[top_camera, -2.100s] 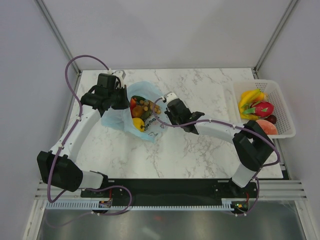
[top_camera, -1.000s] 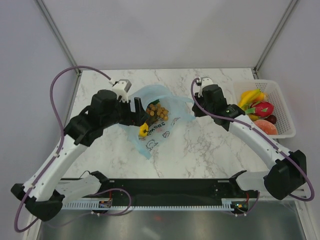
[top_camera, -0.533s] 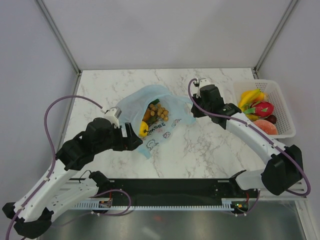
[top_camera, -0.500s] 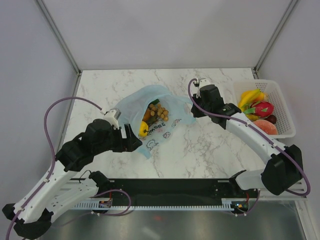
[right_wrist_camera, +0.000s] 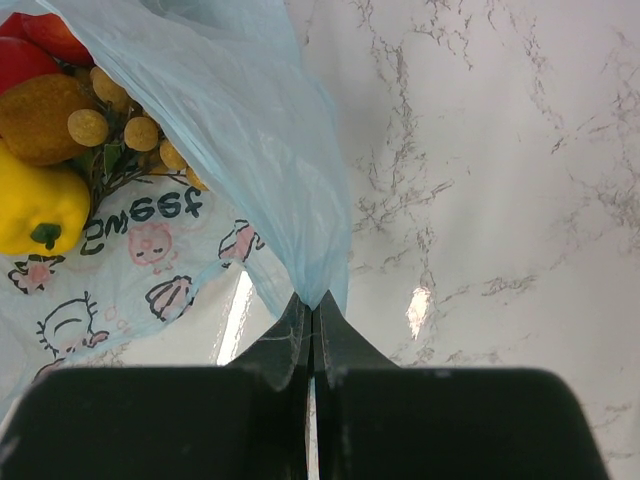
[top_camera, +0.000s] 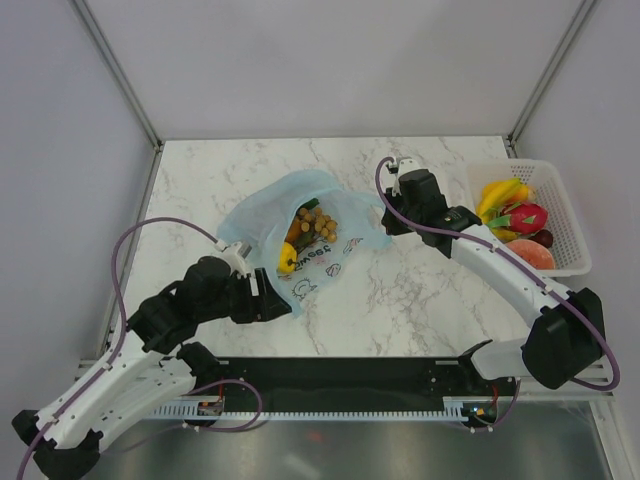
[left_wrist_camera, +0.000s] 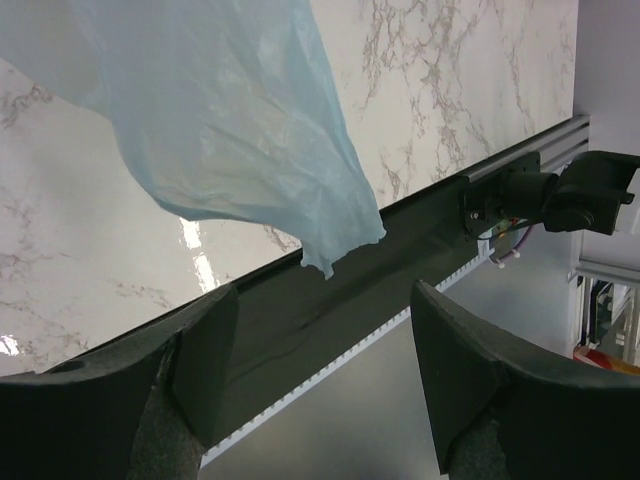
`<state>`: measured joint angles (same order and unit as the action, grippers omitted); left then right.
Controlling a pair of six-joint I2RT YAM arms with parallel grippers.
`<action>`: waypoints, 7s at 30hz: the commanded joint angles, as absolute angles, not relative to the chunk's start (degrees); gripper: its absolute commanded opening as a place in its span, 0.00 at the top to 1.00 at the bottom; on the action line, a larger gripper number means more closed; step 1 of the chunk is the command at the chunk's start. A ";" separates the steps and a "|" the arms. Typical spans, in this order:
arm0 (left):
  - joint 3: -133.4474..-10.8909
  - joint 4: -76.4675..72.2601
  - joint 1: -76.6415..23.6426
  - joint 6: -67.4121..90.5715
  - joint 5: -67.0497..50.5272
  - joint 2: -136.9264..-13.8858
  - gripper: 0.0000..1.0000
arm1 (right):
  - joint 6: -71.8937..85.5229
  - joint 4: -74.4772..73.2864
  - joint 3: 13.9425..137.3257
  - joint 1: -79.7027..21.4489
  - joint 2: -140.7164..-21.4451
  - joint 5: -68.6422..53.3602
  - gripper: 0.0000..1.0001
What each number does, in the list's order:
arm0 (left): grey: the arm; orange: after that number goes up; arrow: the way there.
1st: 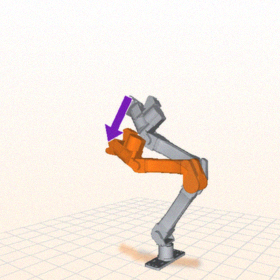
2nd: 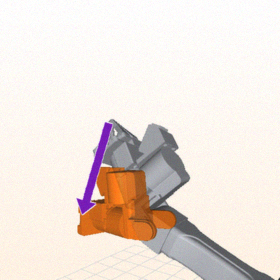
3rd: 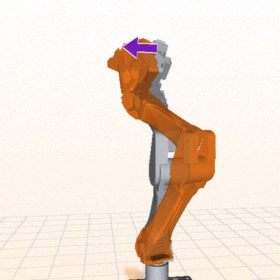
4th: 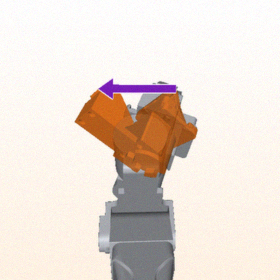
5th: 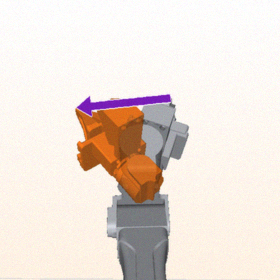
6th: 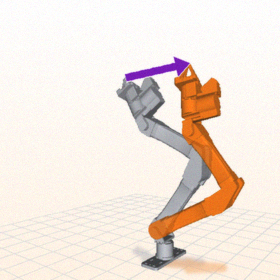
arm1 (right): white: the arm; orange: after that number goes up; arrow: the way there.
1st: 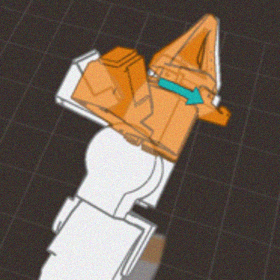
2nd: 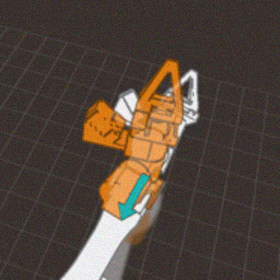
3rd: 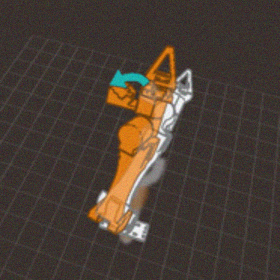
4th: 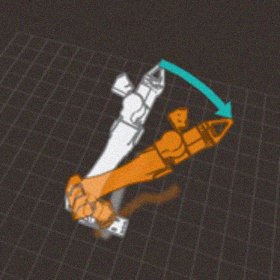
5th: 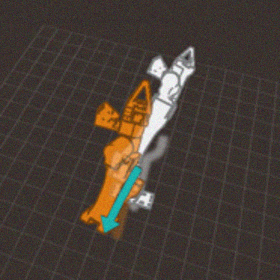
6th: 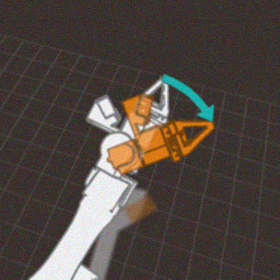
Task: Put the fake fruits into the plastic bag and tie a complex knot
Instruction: Adjust the plastic bag at the center of the board.
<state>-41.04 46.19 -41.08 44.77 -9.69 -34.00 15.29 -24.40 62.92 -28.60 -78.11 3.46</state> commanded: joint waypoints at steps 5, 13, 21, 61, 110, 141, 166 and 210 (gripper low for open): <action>-36.22 32.71 -42.45 48.25 -8.26 -32.34 0.32 | 16.00 -22.94 63.37 -28.30 -77.87 3.60 1.00; -34.02 20.50 -44.03 48.25 -3.43 -38.14 0.42 | 16.00 -23.03 63.98 -28.30 -77.96 2.29 1.00; -36.38 19.15 -44.21 45.98 -3.78 -41.39 0.98 | 15.47 -25.92 66.08 -28.39 -76.65 3.86 1.00; -83.65 21.82 -2.54 42.98 -50.54 -64.27 0.98 | 12.74 -49.92 113.62 -26.46 -72.68 13.36 1.00; -87.62 20.39 4.04 38.85 -52.65 -71.19 0.96 | 14.94 -40.78 105.90 -26.37 -77.70 3.69 1.00; -85.17 19.25 2.73 38.32 -56.86 -71.63 0.85 | 13.62 -39.29 100.11 -26.37 -75.15 5.10 1.00; -84.21 29.61 1.41 28.92 -54.59 -66.36 0.40 | 14.41 -36.65 99.05 -26.28 -73.74 3.60 0.91; -103.54 49.48 -3.86 21.62 -51.60 -75.32 0.98 | 13.18 -40.69 102.31 -26.37 -71.99 13.36 1.00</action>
<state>-105.12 49.28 -3.07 21.91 -49.80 -75.18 13.67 -41.36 103.50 -26.46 -72.79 11.90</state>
